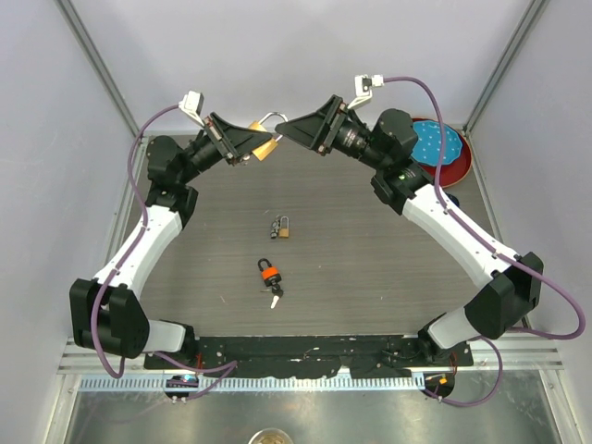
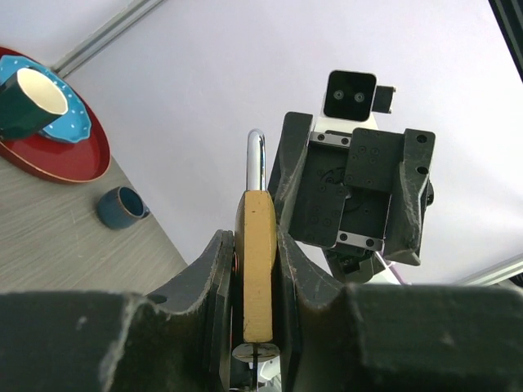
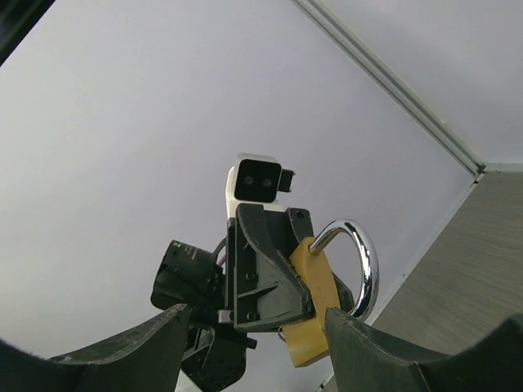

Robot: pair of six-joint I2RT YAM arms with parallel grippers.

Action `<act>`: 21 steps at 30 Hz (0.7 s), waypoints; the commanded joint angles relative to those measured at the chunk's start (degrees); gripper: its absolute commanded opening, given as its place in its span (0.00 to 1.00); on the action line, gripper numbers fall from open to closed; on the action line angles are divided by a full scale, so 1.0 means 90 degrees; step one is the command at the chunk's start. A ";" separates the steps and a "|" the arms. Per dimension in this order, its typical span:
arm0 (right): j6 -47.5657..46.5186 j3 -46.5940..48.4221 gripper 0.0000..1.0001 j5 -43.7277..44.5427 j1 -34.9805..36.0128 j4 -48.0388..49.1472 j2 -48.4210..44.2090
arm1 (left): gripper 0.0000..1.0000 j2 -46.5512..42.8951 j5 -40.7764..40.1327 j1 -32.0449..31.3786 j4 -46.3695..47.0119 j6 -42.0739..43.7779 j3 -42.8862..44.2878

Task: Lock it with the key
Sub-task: Lock the lock.

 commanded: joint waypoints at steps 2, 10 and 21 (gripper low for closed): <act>-0.0376 0.0060 0.74 0.0603 0.0008 0.0162 -0.0287 | 0.00 -0.0388 -0.0193 0.0023 0.0493 0.0039 0.0624; -0.0493 0.0001 0.78 0.1226 -0.0031 0.0358 -0.0503 | 0.00 -0.0446 -0.0144 0.0023 0.0424 0.0029 0.0771; -0.0171 0.0478 0.77 0.0907 0.0193 0.1002 0.0326 | 0.00 -0.0339 -0.0154 0.0014 0.0893 -0.0351 0.0752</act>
